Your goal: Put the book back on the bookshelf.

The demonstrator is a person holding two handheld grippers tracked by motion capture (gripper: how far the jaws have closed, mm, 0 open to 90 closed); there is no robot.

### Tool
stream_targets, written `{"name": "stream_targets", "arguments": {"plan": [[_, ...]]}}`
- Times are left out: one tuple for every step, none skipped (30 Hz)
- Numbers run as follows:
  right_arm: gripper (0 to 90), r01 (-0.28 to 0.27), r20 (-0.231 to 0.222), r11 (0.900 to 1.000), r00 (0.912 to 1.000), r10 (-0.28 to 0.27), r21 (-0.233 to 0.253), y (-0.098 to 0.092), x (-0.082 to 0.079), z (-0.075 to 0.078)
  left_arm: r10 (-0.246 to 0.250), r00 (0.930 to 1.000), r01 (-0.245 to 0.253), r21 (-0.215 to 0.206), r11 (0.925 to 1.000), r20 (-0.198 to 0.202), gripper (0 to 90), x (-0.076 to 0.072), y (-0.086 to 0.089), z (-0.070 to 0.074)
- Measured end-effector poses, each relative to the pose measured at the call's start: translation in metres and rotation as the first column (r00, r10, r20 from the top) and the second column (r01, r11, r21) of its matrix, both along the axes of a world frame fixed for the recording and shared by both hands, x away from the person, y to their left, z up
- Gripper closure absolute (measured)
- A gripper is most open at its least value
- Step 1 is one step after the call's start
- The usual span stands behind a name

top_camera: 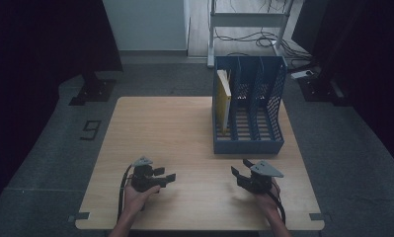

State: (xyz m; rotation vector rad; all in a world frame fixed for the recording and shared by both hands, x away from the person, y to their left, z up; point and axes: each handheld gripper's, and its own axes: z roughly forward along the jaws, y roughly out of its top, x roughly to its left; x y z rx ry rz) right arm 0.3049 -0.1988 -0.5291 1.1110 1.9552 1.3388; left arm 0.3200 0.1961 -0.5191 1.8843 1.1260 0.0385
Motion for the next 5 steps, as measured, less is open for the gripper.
{"name": "stream_targets", "arguments": {"plan": [[40.8,0.001,-0.006,1.000,1.0000,-0.001,-0.003,-0.0001,0.0002,-0.0007,0.000,1.0000,0.000,0.001,1.0000,-0.001,32.7,0.0001,-0.0003,-0.0005],[40.8,0.001,-0.006,1.000,1.0000,-0.001,-0.003,-0.0001,0.0002,-0.0007,0.000,1.0000,0.000,0.001,1.0000,-0.001,32.6,0.0001,-0.0003,-0.0005],[40.8,0.002,-0.010,1.000,1.0000,-0.002,-0.004,-0.0003,0.0005,-0.0018,0.000,1.0000,0.000,0.003,1.0000,-0.003,32.6,0.0003,-0.0003,-0.0011],[40.8,0.003,-0.013,1.000,0.9999,-0.003,-0.005,-0.0007,0.0012,-0.0034,0.000,1.0000,0.000,0.005,1.0000,-0.004,32.6,0.0005,-0.0002,-0.0017],[40.8,0.004,-0.019,1.000,0.9998,-0.004,-0.009,-0.0013,0.0019,-0.0048,0.001,1.0000,-0.001,0.005,1.0000,-0.004,32.7,0.0008,0.0001,-0.0022]]}}
